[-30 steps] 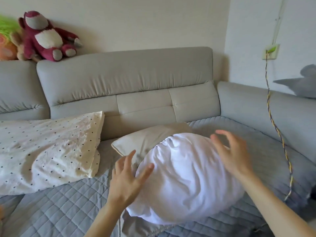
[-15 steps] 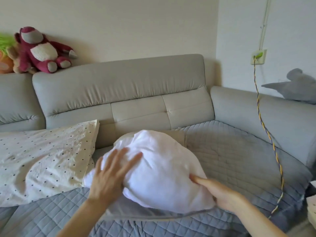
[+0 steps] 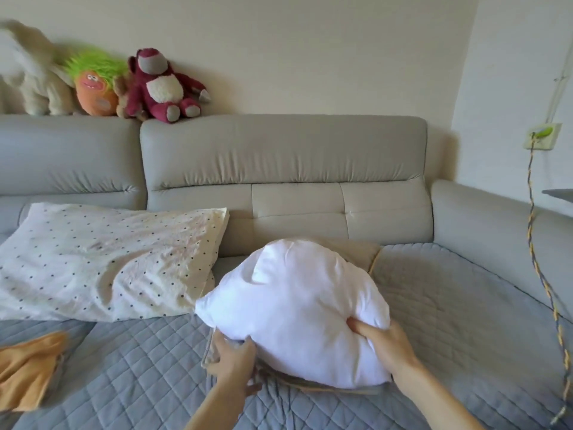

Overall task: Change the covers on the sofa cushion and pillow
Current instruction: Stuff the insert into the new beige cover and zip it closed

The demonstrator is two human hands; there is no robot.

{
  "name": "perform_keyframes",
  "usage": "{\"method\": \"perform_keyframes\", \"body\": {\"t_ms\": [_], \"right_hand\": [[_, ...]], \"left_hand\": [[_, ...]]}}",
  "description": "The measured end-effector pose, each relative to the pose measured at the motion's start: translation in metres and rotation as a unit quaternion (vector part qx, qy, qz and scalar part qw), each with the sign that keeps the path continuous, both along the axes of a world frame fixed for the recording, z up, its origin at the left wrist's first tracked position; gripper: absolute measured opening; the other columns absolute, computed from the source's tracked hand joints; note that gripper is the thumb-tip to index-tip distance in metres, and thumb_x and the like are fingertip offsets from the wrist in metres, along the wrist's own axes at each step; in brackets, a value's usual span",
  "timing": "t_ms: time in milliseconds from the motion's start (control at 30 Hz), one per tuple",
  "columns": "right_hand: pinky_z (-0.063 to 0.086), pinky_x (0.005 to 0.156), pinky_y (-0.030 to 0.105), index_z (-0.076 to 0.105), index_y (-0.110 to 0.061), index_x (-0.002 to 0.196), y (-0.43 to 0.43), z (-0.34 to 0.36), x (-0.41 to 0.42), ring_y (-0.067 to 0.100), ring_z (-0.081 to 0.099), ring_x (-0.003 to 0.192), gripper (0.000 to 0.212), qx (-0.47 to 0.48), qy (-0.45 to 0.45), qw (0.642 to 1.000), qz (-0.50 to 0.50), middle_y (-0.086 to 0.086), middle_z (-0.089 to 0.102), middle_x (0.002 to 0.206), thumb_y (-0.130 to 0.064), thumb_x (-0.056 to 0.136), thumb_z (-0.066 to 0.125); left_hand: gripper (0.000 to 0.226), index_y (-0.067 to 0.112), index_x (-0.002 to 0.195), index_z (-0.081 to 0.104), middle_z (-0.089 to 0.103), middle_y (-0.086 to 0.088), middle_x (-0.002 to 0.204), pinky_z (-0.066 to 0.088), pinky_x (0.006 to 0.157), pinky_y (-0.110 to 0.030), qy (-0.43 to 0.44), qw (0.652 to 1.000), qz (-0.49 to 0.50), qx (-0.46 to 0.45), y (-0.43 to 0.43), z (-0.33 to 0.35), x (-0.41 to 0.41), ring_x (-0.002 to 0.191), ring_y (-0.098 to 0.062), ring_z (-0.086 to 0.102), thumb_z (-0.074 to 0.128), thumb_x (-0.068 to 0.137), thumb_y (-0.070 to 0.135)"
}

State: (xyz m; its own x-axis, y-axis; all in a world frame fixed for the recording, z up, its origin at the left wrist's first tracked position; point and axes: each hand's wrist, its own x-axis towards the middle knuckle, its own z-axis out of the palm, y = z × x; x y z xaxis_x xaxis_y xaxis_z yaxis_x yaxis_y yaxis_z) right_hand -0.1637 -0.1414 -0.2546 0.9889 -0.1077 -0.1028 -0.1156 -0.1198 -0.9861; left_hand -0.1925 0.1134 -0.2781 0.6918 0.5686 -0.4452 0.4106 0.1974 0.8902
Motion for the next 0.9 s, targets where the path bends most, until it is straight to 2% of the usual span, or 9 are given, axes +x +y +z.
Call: {"method": "perform_keyframes", "body": {"t_ms": [67, 167, 333, 400, 467, 567, 700, 800, 900], "right_hand": [[0.051, 0.073, 0.026, 0.07, -0.029, 0.098, 0.016, 0.017, -0.004, 0.01, 0.067, 0.09, 0.024, -0.016, -0.094, 0.995, -0.015, -0.011, 0.072, 0.094, -0.031, 0.078, 0.082], [0.048, 0.073, 0.014, 0.069, -0.033, 0.105, 0.04, 0.039, -0.012, -0.004, 0.064, 0.098, 0.022, -0.044, -0.214, 0.976, -0.017, -0.021, 0.071, 0.098, -0.033, 0.084, 0.076], [0.041, 0.086, 0.001, 0.052, -0.045, 0.115, 0.057, 0.068, -0.029, -0.021, 0.053, 0.106, 0.04, -0.028, -0.346, 0.934, -0.082, -0.043, 0.059, 0.107, -0.023, 0.088, 0.072], [0.046, 0.086, 0.012, 0.059, -0.035, 0.112, 0.063, 0.044, -0.037, -0.012, 0.059, 0.103, 0.034, -0.019, -0.315, 0.945, -0.09, -0.033, 0.065, 0.105, -0.044, 0.084, 0.074], [0.044, 0.093, 0.021, 0.06, -0.023, 0.124, 0.068, 0.005, -0.044, -0.001, 0.059, 0.112, 0.064, -0.022, -0.194, 0.979, -0.064, -0.018, 0.065, 0.12, -0.063, 0.076, 0.072], [0.03, 0.108, 0.021, 0.032, -0.014, 0.152, 0.073, -0.038, -0.055, 0.008, 0.042, 0.134, 0.093, 0.02, 0.017, 0.999, 0.038, -0.005, 0.042, 0.15, -0.045, 0.078, 0.079], [0.042, 0.105, 0.031, 0.052, -0.016, 0.138, 0.059, -0.046, -0.061, 0.013, 0.055, 0.121, 0.103, -0.043, 0.111, 0.991, 0.063, -0.005, 0.057, 0.134, -0.071, 0.055, 0.078], [0.04, 0.108, 0.036, 0.045, -0.022, 0.144, 0.05, -0.039, -0.059, 0.015, 0.044, 0.131, 0.122, -0.077, 0.07, 0.994, -0.019, 0.0, 0.04, 0.15, -0.081, 0.043, 0.08], [0.032, 0.113, 0.044, 0.028, -0.019, 0.145, 0.046, -0.024, -0.079, 0.015, 0.018, 0.143, 0.117, -0.238, -0.144, 0.956, -0.095, 0.003, 0.013, 0.157, -0.075, 0.054, 0.075]], "left_hand": [[0.048, 0.055, 0.126, 0.043, 0.045, -0.007, 0.14, 0.056, 0.066, -0.062, -0.068, 0.992, 0.044, -0.093, 0.0, -0.002, 0.023, 0.104, -0.041, 0.061, 0.055, 0.08, 0.061], [0.055, 0.044, 0.123, 0.058, 0.066, 0.004, 0.122, 0.054, 0.082, -0.051, -0.171, 0.953, 0.078, -0.238, 0.006, 0.015, 0.062, 0.109, -0.032, 0.062, 0.044, 0.074, 0.067], [0.022, 0.021, 0.082, 0.065, 0.057, 0.009, 0.054, 0.036, 0.05, -0.024, -0.229, 0.95, -0.027, -0.211, -0.001, 0.097, 0.053, 0.047, -0.014, 0.049, 0.05, 0.092, 0.035], [0.029, 0.022, 0.095, 0.071, 0.065, 0.008, 0.069, 0.04, 0.051, -0.026, -0.24, 0.951, -0.064, -0.183, 0.004, 0.086, 0.058, 0.051, -0.014, 0.053, 0.055, 0.087, 0.044], [0.045, 0.032, 0.1, 0.073, 0.071, 0.006, 0.102, 0.054, 0.072, -0.036, -0.187, 0.964, -0.078, -0.17, 0.005, 0.054, 0.058, 0.082, -0.017, 0.066, 0.054, 0.078, 0.067], [0.064, 0.04, 0.108, 0.065, 0.062, 0.002, 0.119, 0.046, 0.097, -0.045, -0.071, 0.984, -0.091, -0.136, 0.002, 0.001, 0.043, 0.114, -0.023, 0.054, 0.034, 0.078, 0.088], [0.06, 0.032, 0.125, 0.057, 0.06, -0.002, 0.127, 0.053, 0.075, -0.04, -0.019, 0.985, -0.149, -0.087, 0.014, -0.008, 0.022, 0.107, -0.027, 0.06, 0.028, 0.093, 0.073], [0.066, 0.029, 0.131, 0.053, 0.063, -0.001, 0.119, 0.058, 0.066, -0.037, -0.024, 0.973, -0.217, -0.073, 0.017, -0.01, 0.013, 0.094, -0.025, 0.067, 0.022, 0.093, 0.073], [0.071, 0.028, 0.134, 0.052, 0.062, 0.0, 0.12, 0.059, 0.064, -0.034, -0.024, 0.966, -0.25, -0.062, 0.011, -0.013, 0.004, 0.091, -0.02, 0.066, 0.016, 0.094, 0.073]]}}
